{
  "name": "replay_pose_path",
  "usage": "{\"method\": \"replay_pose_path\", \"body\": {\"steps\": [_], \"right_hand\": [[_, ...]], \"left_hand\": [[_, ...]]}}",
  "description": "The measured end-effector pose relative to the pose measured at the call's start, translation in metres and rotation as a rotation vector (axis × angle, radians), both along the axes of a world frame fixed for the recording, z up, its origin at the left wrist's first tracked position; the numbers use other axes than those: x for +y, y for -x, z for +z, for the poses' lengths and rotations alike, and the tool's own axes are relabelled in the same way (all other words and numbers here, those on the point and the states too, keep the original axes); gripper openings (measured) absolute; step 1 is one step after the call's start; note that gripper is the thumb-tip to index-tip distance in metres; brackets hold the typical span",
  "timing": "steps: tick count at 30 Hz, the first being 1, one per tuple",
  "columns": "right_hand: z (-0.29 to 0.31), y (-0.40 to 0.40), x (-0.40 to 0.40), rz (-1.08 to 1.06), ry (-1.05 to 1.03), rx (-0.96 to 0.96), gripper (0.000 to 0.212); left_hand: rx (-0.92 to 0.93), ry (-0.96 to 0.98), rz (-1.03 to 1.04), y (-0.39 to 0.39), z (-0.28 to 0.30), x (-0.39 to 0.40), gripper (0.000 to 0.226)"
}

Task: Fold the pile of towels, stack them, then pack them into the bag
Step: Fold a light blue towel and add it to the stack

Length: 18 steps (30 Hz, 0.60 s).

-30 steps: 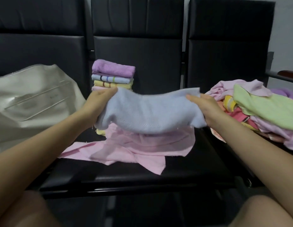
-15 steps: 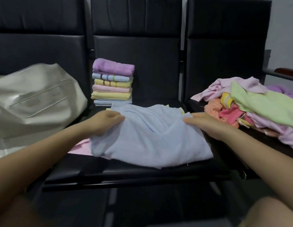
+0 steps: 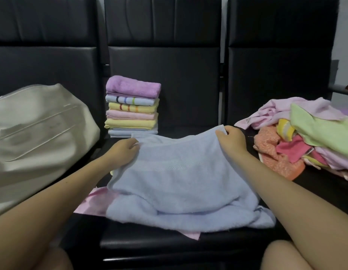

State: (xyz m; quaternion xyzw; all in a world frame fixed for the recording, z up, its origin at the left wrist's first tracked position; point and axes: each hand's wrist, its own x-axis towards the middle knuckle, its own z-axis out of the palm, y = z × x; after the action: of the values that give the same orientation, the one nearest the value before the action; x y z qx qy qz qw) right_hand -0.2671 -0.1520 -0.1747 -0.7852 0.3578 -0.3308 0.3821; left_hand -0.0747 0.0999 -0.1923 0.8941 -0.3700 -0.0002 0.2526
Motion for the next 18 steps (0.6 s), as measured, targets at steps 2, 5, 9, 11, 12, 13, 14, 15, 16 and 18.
{"method": "replay_pose_path", "body": {"steps": [2,5,9,11,12,13,14,15,16,18], "right_hand": [[-0.001,-0.009,-0.008,0.038,-0.028,0.118,0.021],[0.004,-0.016,-0.009,0.146,-0.192,0.299,0.008],[0.001,-0.015,-0.016,0.140,-0.337,0.150,0.021],[-0.002,-0.014,-0.018,0.153,-0.389,0.042,0.026],[-0.004,-0.016,-0.021,0.157,-0.390,0.027,0.026],[-0.006,-0.018,-0.019,0.168,-0.390,0.017,0.022],[-0.006,-0.020,-0.017,0.191,-0.381,0.021,0.016],[-0.007,-0.022,-0.015,0.210,-0.378,0.026,0.015],[-0.009,-0.025,-0.015,0.226,-0.365,0.043,0.021],[-0.014,-0.029,-0.017,0.207,-0.336,0.031,0.024]], "left_hand": [[-0.012,-0.023,-0.017,-0.011,-0.008,0.002,0.027],[-0.048,0.002,-0.030,-0.020,-0.016,0.005,0.030],[-0.102,0.109,0.028,-0.026,-0.007,-0.004,0.034],[-0.155,0.173,0.082,-0.032,0.006,-0.015,0.030],[-0.170,0.198,0.104,-0.035,0.013,-0.022,0.030],[-0.169,0.210,0.120,-0.039,0.018,-0.029,0.029],[-0.162,0.201,0.127,-0.043,0.020,-0.036,0.028],[-0.162,0.170,0.123,-0.047,0.020,-0.043,0.027],[-0.175,0.128,0.109,-0.053,0.017,-0.049,0.028],[-0.194,0.052,0.088,-0.065,0.007,-0.060,0.027]]}}
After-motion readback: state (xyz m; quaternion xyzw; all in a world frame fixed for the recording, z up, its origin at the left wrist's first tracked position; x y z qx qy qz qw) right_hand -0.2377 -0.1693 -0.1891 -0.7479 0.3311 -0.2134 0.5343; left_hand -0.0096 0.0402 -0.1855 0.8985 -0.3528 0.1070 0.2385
